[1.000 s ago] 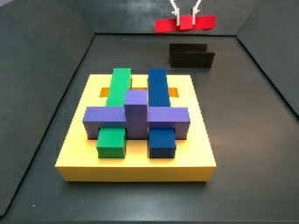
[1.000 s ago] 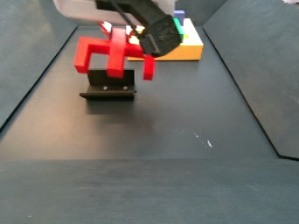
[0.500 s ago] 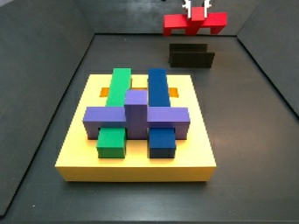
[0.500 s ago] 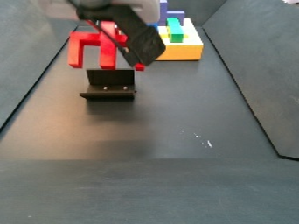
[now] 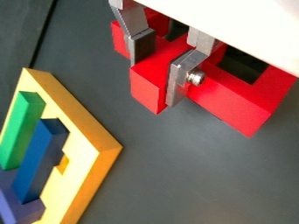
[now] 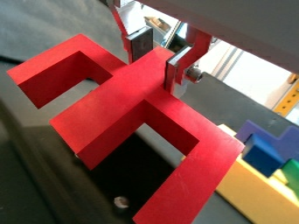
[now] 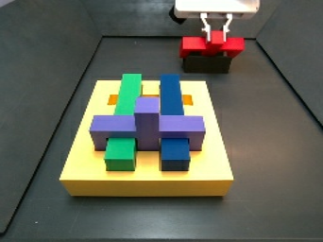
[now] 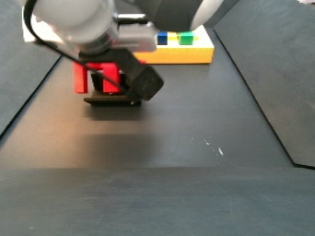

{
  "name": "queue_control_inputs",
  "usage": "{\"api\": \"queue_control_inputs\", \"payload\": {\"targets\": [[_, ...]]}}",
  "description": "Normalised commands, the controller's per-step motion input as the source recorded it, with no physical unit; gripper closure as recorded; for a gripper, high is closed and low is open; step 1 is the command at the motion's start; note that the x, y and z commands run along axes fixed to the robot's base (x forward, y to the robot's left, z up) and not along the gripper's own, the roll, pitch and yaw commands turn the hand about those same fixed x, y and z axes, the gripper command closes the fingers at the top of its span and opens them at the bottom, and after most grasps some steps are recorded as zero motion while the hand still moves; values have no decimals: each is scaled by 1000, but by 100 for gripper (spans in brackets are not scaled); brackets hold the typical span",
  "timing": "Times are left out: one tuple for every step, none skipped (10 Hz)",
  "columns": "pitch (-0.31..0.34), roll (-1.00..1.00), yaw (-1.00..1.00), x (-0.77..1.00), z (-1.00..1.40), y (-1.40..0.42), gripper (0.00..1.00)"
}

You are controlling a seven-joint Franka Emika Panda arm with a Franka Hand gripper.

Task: Pick up the red object. Move up. Place the red object on the fixture. Regrasp the red object. Move to above the board. Insert the red object.
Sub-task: Place the red object on the fixture, then regrasp the red object.

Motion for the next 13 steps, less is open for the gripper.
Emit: {"api": "queue_control_inputs", "payload": {"targets": [[0,-106,23,6,-57,17,100],[0,0,11,0,-31,0,100],[0,6,0,0,0,0,100],[14,174,0,0,-37,0,100],[0,0,0,0,0,0,100],[0,0,0,0,0,0,0],[0,40,0,0,0,-63,0],[26,160,0,26,0,-146,0],[-91,226,0,-177,271,-149,0],[-89,254,0,0,749,0,0],[-140,691,-3,0,677,-123,0],[-126,823,0,0,611,-66,0],[-9,929,63,-9,606,-31,0]]}}
